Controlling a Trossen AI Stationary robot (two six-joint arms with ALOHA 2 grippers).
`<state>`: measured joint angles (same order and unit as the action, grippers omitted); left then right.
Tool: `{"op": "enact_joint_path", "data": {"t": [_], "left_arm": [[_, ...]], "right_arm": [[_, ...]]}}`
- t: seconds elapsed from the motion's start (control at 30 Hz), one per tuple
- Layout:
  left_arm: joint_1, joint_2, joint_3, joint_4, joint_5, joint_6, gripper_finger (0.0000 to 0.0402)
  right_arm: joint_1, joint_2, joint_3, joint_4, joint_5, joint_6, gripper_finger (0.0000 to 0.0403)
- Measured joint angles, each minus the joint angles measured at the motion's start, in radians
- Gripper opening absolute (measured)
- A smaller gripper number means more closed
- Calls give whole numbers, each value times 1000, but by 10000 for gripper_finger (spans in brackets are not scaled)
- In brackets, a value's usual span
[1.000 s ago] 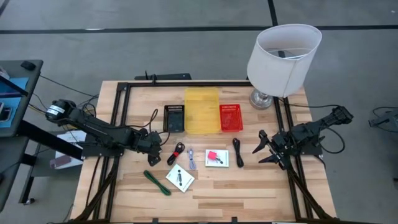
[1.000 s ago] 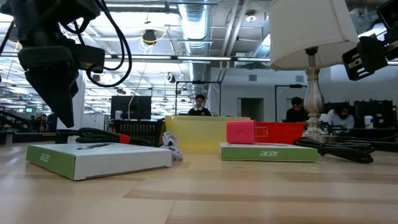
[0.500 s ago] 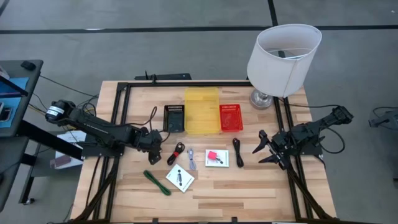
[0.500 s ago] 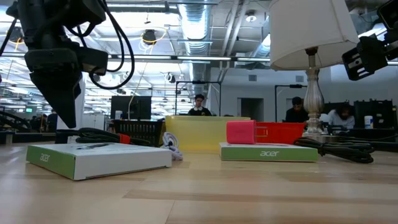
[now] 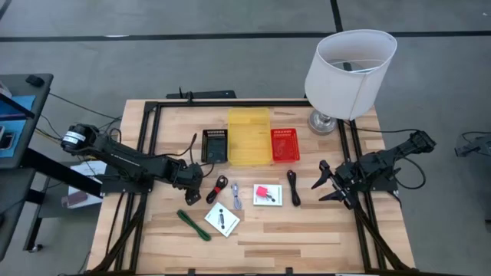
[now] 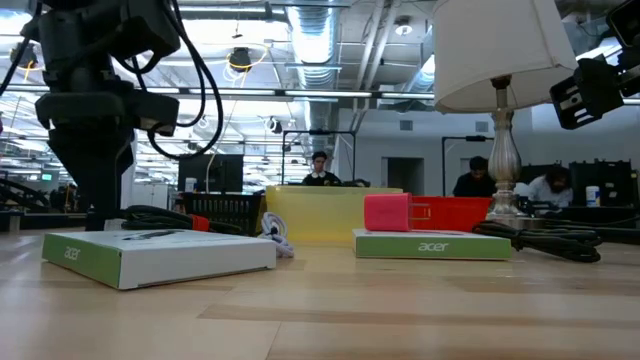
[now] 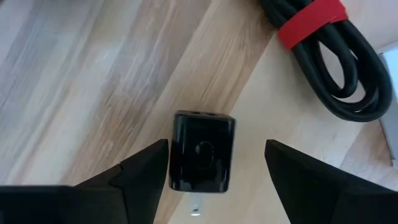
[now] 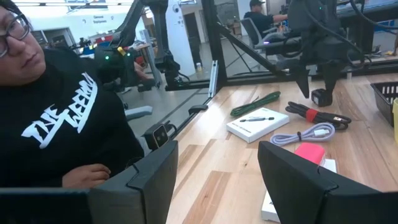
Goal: Pick and place items into bin
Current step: Put the black charger adapter into the black bin
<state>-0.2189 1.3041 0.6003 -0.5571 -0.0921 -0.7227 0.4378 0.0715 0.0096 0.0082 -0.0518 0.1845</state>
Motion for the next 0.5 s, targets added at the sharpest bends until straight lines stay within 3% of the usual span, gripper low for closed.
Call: {"op": "enact_joint_path", "data": {"t": [0.5], "left_arm": [[52, 0, 0, -22, 8, 113, 261]], "right_arm": [[0, 0, 0, 0, 0, 0, 219]]}}
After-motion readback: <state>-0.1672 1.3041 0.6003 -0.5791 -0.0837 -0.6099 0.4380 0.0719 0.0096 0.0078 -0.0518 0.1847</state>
